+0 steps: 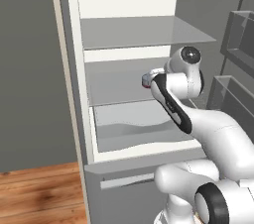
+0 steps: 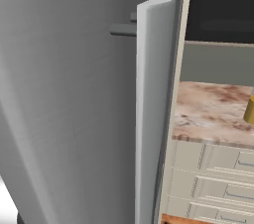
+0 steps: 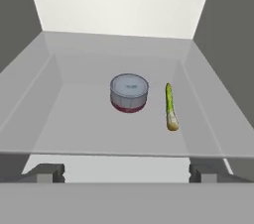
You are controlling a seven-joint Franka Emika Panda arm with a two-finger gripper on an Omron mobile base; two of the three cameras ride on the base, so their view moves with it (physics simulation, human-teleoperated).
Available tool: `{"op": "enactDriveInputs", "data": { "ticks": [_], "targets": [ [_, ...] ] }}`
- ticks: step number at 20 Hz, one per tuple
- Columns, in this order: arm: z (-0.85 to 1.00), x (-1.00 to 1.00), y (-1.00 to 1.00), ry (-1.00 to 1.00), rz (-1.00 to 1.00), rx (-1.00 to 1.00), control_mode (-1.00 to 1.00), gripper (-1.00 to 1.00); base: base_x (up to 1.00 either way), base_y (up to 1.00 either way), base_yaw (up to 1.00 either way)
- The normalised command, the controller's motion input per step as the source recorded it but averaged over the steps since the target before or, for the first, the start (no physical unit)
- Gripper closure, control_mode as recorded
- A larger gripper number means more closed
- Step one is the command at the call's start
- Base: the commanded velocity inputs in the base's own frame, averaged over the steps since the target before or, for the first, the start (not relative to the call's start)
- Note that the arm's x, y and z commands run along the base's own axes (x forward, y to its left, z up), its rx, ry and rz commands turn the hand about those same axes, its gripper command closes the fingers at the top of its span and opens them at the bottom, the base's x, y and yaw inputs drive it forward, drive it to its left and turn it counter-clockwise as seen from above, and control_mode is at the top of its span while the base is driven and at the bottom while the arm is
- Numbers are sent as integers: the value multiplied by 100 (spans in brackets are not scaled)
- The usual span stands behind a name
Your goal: Move the can and asparagus from the second highest shelf to the top shelf to make space. Then, place the pitcher from the counter on the cleared second highest shelf.
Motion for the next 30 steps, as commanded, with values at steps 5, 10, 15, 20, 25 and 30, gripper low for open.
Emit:
{"op": "enactDriveInputs", "data": {
  "ticks": [5,10,15,20,25,30],
  "targets": [
    [-12,20,-1,-2,-5,1,-100,-100,0,0,0],
    [-21,30,0,0,-5,1,-100,-100,0,0,0],
    [-30,28,0,0,-4,2,-100,-100,0,0,0],
    [-32,23,0,0,-4,0,-100,-100,0,0,0],
    [-23,24,0,0,-5,0,-100,-100,0,0,0],
    [-14,30,0,0,-4,0,-100,-100,0,0,0]
  ]
}}
